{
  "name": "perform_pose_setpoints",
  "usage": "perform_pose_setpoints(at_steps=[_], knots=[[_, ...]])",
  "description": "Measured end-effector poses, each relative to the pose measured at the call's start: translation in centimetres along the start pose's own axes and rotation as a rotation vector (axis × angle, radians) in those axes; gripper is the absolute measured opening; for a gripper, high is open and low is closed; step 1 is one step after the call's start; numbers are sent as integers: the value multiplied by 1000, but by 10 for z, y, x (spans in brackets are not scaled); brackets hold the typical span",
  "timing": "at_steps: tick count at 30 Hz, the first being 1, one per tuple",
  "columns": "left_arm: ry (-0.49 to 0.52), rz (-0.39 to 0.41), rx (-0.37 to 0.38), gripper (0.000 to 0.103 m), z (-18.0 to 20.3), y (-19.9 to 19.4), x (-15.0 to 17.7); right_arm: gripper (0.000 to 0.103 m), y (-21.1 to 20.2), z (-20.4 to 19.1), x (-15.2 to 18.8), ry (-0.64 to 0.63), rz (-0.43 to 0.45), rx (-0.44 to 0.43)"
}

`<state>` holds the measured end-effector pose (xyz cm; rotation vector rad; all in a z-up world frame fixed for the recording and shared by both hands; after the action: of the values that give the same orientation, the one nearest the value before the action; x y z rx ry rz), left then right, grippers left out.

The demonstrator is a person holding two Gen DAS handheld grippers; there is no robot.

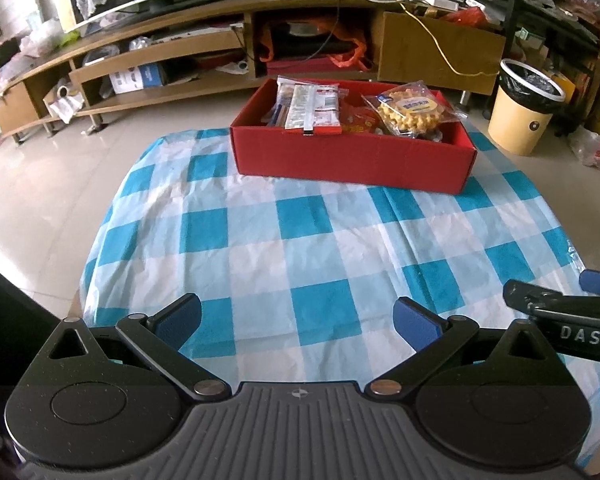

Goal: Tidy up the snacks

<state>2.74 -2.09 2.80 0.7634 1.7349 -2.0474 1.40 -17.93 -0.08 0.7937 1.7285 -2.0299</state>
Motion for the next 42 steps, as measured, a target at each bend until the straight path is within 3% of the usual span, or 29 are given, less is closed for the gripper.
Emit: perform_pose_setpoints(at_steps=[7, 17, 21, 27, 42], knots=[[13, -17, -15, 103, 4, 2, 2, 89, 17, -12, 2, -18, -48, -14], [25, -23, -10, 103, -15, 24, 2, 89, 61, -31, 7, 24, -28, 59], [28, -31, -5, 103, -23, 38, 2, 89, 71, -37, 4, 44, 18, 75], [-3, -58, 15, 103, -33, 55, 4, 89, 90, -57, 3, 27, 14, 59], [-26, -70, -2, 103, -37, 63, 4, 94, 97, -65, 7, 12, 12, 50]])
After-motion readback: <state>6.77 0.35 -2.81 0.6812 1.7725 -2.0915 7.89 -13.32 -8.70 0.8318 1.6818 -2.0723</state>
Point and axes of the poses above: each gripper's, at about its wrist camera, not at the fingertips, and y roughly the way its jaws point, z to its right, x to its underside, the point moved 1 cm from there along y, roughly the way its jaws point, and after that the axes turned 12 degrees about x, right-handed, at the moved point
